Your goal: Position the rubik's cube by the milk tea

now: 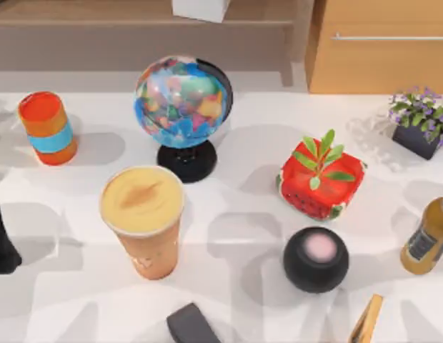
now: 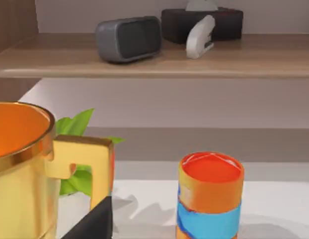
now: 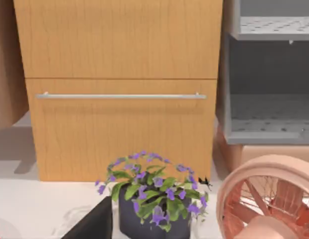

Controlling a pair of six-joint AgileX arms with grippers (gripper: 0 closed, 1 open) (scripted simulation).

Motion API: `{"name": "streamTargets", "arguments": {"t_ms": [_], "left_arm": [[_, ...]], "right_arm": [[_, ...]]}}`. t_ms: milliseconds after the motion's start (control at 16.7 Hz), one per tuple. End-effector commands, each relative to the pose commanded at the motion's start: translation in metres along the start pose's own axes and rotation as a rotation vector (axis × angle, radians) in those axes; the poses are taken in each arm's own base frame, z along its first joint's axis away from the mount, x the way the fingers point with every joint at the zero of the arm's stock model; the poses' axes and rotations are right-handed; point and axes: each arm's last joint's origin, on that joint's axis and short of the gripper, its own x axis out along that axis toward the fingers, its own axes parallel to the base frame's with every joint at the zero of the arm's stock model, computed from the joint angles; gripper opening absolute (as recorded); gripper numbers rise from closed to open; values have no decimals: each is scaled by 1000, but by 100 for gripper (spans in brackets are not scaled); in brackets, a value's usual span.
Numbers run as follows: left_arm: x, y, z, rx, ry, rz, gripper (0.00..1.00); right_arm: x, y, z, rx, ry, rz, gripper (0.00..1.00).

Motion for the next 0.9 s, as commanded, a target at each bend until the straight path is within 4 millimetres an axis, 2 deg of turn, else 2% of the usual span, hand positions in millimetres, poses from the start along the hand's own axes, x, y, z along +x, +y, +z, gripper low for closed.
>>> {"name": "streamTargets", "arguments": {"t_ms": [180, 360, 540, 660, 780, 900], "left_arm": [[0, 0, 3, 0, -1, 0, 100], [2, -3, 28, -1, -9, -3, 100], [12, -8, 77, -3, -20, -7, 100], [29, -13, 117, -6, -25, -10, 100], [56, -23, 156, -7, -22, -12, 100], [92, -38, 188, -7, -15, -14, 100]], "right_arm": [[0, 0, 0, 0, 0, 0, 100], [0, 0, 0, 0, 0, 0, 100], [0, 0, 0, 0, 0, 0, 100], [0, 0, 0, 0, 0, 0, 100], [0, 0, 0, 0, 0, 0, 100], [0, 0, 0, 0, 0, 0, 100]]}}
